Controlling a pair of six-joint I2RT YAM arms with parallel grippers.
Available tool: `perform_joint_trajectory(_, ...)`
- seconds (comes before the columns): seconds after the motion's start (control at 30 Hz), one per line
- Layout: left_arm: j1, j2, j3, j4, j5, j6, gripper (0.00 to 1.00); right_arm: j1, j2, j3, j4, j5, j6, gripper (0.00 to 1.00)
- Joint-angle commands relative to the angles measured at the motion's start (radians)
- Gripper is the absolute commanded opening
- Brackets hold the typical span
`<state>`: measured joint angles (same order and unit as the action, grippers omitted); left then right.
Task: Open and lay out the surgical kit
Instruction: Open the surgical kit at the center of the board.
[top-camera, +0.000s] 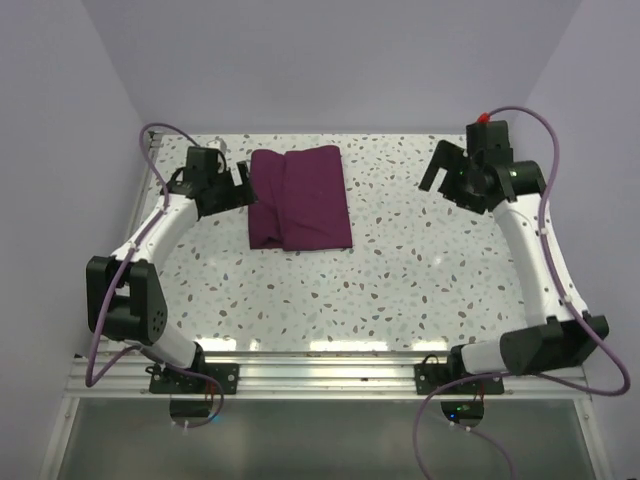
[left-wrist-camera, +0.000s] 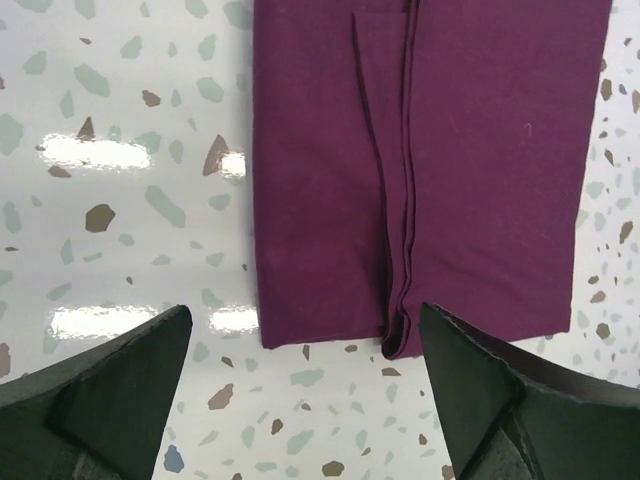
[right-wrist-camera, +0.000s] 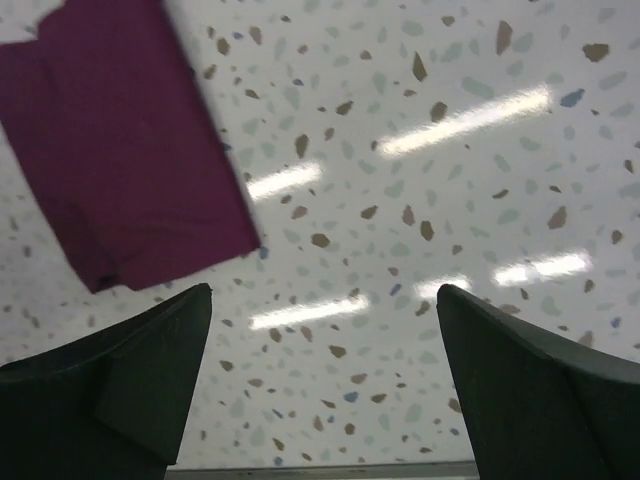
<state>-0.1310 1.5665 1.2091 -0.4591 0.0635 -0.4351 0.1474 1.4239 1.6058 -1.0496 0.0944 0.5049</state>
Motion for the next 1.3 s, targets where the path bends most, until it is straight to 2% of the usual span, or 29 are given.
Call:
perform_joint_trajectory(0.0,0.014,0.001,0.020,-0.049,0.135,0.022,1.00,-0.040,0.003,-0.137,0.136,-0.147,0.190,0.98)
perform_joint_trajectory(0.03,0.013,-0.003,-0.024,-0.035,0.159,0.018,1.00,-0.070,0.047,-0.185,0.217,-0.335,0.184,0.98)
perform_joint_trajectory(0.07,0.013,-0.013,-0.040,-0.032,0.163,0.009,1.00,-0.066,0.067,-0.219,0.297,-0.522,0.216,0.90)
perform_joint_trajectory(0.1,0.013,-0.029,-0.057,-0.021,0.165,0.015,1.00,-0.042,0.081,-0.221,0.388,-0.521,0.234,0.84)
perform_joint_trajectory(0.13,0.011,-0.070,-0.077,-0.012,0.151,0.015,1.00,0.042,0.108,-0.186,0.388,-0.471,0.231,0.86)
perform_joint_trajectory(0.17,0.011,-0.089,-0.085,-0.006,0.138,0.028,1.00,0.097,0.125,-0.068,0.358,-0.331,0.178,0.90)
perform_joint_trajectory(0.23,0.011,-0.120,-0.080,-0.024,0.127,0.055,1.00,0.235,0.202,0.073,0.311,-0.253,0.115,0.91)
perform_joint_trajectory(0.27,0.011,-0.123,-0.074,-0.033,0.108,0.062,1.00,0.266,0.321,0.153,0.272,-0.227,0.081,0.90)
perform_joint_trajectory(0.3,0.011,-0.126,-0.072,-0.038,0.111,0.079,1.00,0.296,0.387,0.330,0.179,-0.194,0.067,0.88)
perform_joint_trajectory(0.33,0.011,-0.128,-0.068,-0.039,0.119,0.084,1.00,0.348,0.453,0.424,0.125,-0.170,0.055,0.87)
perform_joint_trajectory(0.37,0.011,-0.129,-0.066,-0.042,0.130,0.085,0.96,0.374,0.589,0.516,0.078,-0.141,0.035,0.86)
perform_joint_trajectory(0.4,0.011,-0.132,-0.065,-0.046,0.128,0.081,0.93,0.395,0.648,0.681,-0.006,-0.112,0.027,0.86)
perform_joint_trajectory(0.43,0.011,-0.140,-0.069,-0.044,0.128,0.075,0.90,0.434,0.709,0.751,-0.038,-0.076,0.020,0.86)
perform_joint_trajectory(0.5,0.011,-0.154,-0.077,-0.043,0.119,0.056,0.77,0.461,0.829,0.875,-0.081,-0.058,0.011,0.85)
perform_joint_trajectory(0.57,0.011,-0.181,-0.097,-0.039,0.113,0.042,0.62,0.488,0.871,0.891,-0.079,-0.051,0.017,0.84)
perform_joint_trajectory(0.67,0.011,-0.224,-0.141,-0.026,0.128,0.013,0.47,0.523,0.911,0.844,-0.033,-0.055,0.014,0.83)
perform_joint_trajectory(0.77,0.011,-0.267,-0.189,-0.015,0.130,-0.007,0.42,0.557,0.963,0.861,-0.023,-0.045,-0.003,0.81)
perform_joint_trajectory(0.9,0.011,-0.301,-0.226,-0.027,0.113,-0.008,0.40,0.592,1.037,0.936,-0.033,-0.039,-0.012,0.80)
perform_joint_trajectory(1.27,0.011,-0.330,-0.266,-0.052,0.098,0.006,0.38,0.656,1.136,0.938,-0.013,-0.035,-0.011,0.77)
